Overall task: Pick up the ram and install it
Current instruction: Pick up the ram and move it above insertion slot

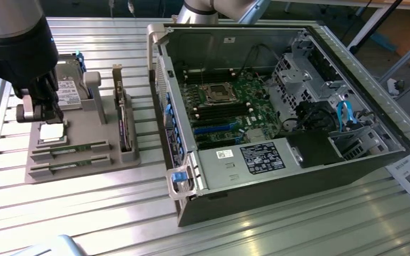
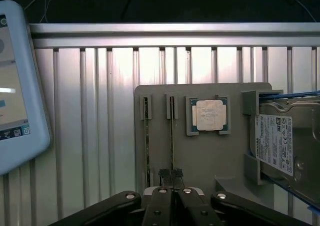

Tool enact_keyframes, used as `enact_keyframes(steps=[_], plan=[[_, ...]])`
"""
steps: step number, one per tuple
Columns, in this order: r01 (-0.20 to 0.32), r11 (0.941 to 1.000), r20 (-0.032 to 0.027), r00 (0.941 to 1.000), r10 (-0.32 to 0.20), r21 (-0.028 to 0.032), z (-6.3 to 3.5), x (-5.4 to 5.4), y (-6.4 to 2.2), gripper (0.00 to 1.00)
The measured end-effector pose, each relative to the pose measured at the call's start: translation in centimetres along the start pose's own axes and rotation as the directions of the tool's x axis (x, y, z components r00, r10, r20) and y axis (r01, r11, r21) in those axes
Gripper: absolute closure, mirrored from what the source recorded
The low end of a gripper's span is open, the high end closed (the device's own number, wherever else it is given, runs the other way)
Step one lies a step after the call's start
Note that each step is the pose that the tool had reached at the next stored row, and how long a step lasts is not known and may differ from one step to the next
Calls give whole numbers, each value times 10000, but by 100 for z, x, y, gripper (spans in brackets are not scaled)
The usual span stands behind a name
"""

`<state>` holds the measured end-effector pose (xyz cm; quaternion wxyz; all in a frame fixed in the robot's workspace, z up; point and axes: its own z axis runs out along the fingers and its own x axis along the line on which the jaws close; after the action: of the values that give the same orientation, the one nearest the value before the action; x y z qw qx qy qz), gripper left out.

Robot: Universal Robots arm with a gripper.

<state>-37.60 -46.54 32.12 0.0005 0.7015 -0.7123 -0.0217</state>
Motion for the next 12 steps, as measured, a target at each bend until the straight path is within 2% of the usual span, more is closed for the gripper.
enact_keyframes(steps=[8,9,12], plan=[[1,10000,1,10000,-1,0,0,0,-1,89],[1,10000,0,10000,-1,0,0,0,-1,83],[1,10000,1,10000,-1,1,1,0,-1,83]])
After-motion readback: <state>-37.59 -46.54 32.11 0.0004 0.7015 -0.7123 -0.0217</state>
